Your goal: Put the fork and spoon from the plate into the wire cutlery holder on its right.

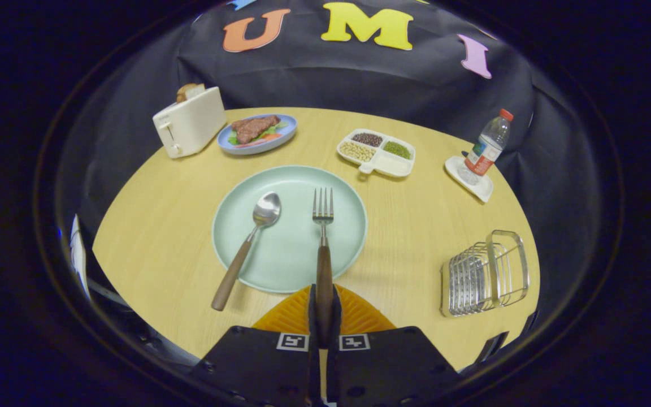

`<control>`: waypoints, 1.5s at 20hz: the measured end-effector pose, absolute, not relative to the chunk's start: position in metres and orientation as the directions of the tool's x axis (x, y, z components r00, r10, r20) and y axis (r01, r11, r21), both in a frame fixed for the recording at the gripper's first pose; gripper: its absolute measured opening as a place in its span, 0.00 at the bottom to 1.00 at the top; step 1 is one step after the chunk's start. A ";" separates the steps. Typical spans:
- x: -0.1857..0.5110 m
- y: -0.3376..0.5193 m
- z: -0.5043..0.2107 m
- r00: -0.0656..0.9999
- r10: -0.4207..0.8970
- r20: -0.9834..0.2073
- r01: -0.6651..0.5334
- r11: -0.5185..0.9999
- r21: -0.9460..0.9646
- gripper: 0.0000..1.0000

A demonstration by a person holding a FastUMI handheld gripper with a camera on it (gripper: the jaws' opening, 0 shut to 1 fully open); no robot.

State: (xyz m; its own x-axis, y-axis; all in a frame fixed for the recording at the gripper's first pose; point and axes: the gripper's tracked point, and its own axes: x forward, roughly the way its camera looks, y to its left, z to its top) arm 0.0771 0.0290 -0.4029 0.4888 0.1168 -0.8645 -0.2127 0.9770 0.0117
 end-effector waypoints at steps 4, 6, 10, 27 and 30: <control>0.079 0.015 -0.380 0.517 0.108 -0.849 -0.185 0.983 0.013 0.05; 0.080 0.003 -0.368 0.534 0.107 -0.839 -0.167 0.986 0.020 0.05; 0.081 -0.031 -0.344 0.567 0.088 -0.819 -0.132 0.991 0.015 0.05; 0.020 -0.193 -0.320 0.573 -0.034 -0.819 0.067 0.998 0.005 0.05; 0.010 -0.191 -0.324 0.556 -0.024 -0.831 0.060 0.998 0.011 0.05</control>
State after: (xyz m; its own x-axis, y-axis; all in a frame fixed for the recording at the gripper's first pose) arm 0.0105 -0.1911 -0.3238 0.5559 -0.0244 -0.8309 0.0601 0.9981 0.0109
